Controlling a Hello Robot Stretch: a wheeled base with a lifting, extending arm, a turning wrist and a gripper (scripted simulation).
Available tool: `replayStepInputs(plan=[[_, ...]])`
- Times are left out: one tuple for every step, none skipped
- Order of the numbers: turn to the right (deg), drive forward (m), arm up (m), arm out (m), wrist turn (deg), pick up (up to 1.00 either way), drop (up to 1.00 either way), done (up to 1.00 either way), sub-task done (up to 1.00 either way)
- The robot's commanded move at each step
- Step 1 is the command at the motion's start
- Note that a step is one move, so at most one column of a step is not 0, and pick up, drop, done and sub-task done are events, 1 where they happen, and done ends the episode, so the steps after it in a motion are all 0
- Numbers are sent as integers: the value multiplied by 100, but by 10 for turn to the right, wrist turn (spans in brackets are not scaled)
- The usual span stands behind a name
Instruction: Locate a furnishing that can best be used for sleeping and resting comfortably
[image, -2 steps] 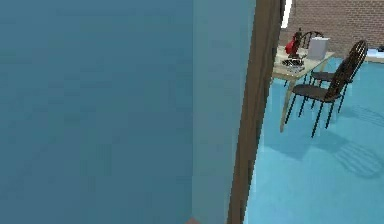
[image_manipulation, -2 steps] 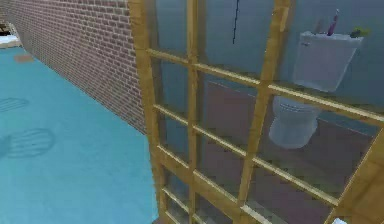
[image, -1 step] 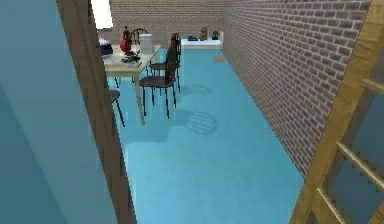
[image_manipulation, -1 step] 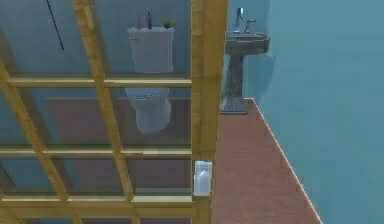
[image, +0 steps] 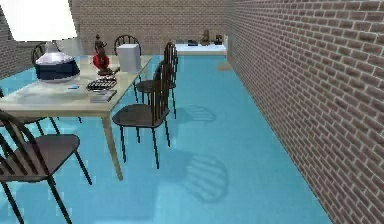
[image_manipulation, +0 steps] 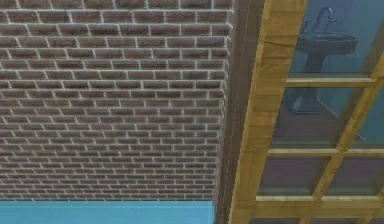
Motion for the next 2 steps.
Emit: replayStepInputs(plan=[[0, 100, 0, 0, 0, 0, 0, 0, 0], [0, 100, 0, 0, 0, 0, 0, 0, 0]])
